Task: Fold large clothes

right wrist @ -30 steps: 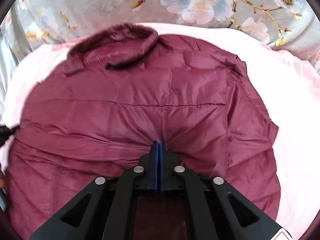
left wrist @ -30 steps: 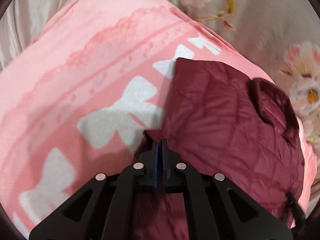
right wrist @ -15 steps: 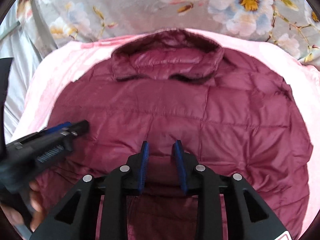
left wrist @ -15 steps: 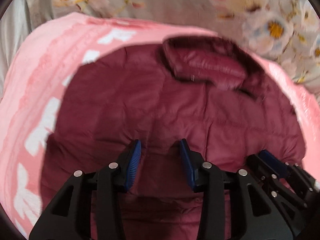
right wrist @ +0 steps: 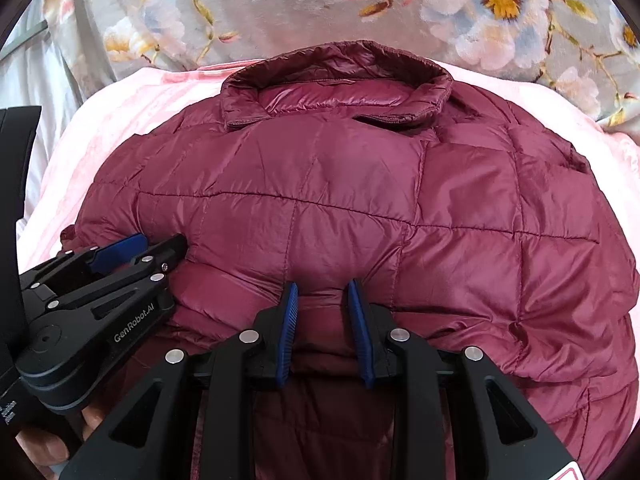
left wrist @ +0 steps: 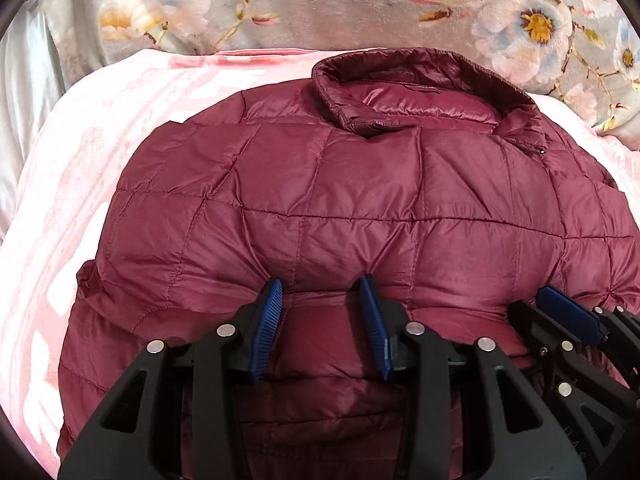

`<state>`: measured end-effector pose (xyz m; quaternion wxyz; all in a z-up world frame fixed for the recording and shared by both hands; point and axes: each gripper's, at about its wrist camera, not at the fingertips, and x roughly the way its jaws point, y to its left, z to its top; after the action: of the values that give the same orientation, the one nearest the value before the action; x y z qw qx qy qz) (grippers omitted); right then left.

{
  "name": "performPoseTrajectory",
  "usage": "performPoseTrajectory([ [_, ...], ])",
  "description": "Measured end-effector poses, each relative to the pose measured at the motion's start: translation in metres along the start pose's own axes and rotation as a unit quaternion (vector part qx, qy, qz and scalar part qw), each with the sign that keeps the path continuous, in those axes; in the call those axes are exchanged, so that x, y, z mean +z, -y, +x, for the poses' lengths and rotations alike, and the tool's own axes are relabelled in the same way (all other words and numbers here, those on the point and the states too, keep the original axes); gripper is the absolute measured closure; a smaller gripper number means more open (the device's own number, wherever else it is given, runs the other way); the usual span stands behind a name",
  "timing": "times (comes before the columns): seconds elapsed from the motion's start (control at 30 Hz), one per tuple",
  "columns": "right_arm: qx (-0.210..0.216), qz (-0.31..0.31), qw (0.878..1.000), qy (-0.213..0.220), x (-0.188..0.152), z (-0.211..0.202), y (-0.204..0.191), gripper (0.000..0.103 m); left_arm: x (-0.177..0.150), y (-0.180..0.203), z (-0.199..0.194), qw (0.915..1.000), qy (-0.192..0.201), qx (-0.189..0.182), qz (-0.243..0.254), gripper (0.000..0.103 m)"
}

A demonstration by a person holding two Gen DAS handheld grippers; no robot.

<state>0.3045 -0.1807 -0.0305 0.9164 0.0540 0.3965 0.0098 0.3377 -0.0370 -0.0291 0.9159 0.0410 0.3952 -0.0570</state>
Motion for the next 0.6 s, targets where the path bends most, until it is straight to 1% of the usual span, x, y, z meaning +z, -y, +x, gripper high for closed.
performPoseTrajectory([
  [0.2, 0.004, 0.003, 1.000, 0.000, -0.002, -0.002, 0.000, 0.076, -0.001, 0.000, -0.002, 1.0000, 0.002, -0.003, -0.002, 0.064],
  [0.23, 0.008, 0.006, 1.000, 0.000, -0.001, -0.002, 0.001, 0.075, -0.001, -0.001, -0.003, 1.0000, 0.002, -0.008, -0.004, 0.064],
  [0.27, 0.022, 0.015, 1.000, -0.001, -0.001, -0.003, 0.006, 0.075, -0.001, -0.003, -0.004, 0.9999, 0.002, -0.013, -0.007, 0.064],
  [0.33, 0.046, 0.029, 0.998, -0.013, -0.002, -0.011, 0.012, 0.072, -0.001, -0.009, -0.011, 0.9993, -0.005, -0.036, -0.011, 0.063],
  [0.37, 0.061, 0.034, 0.997, -0.018, -0.003, -0.018, 0.016, 0.064, -0.001, -0.016, -0.020, 0.9983, -0.009, -0.056, -0.016, 0.061],
  [0.4, 0.079, 0.039, 0.996, -0.019, -0.004, -0.028, 0.020, 0.053, 0.001, -0.021, -0.026, 0.9972, -0.011, -0.070, -0.023, 0.050],
  [0.43, 0.089, 0.044, 0.995, -0.016, -0.003, -0.038, 0.026, 0.048, 0.005, -0.028, -0.031, 0.9958, -0.011, -0.085, -0.034, 0.042],
  [0.5, 0.095, 0.060, 0.994, -0.003, 0.006, -0.051, 0.039, 0.047, 0.022, -0.040, -0.039, 0.9919, -0.008, -0.110, -0.064, 0.040],
  [0.57, 0.112, 0.097, 0.989, 0.007, 0.022, -0.052, 0.055, 0.047, 0.044, -0.048, -0.038, 0.9874, -0.009, -0.127, -0.094, 0.039],
  [0.6, 0.125, 0.124, 0.984, 0.013, 0.033, -0.049, 0.065, 0.047, 0.061, -0.052, -0.032, 0.9837, -0.012, -0.138, -0.115, 0.038],
])
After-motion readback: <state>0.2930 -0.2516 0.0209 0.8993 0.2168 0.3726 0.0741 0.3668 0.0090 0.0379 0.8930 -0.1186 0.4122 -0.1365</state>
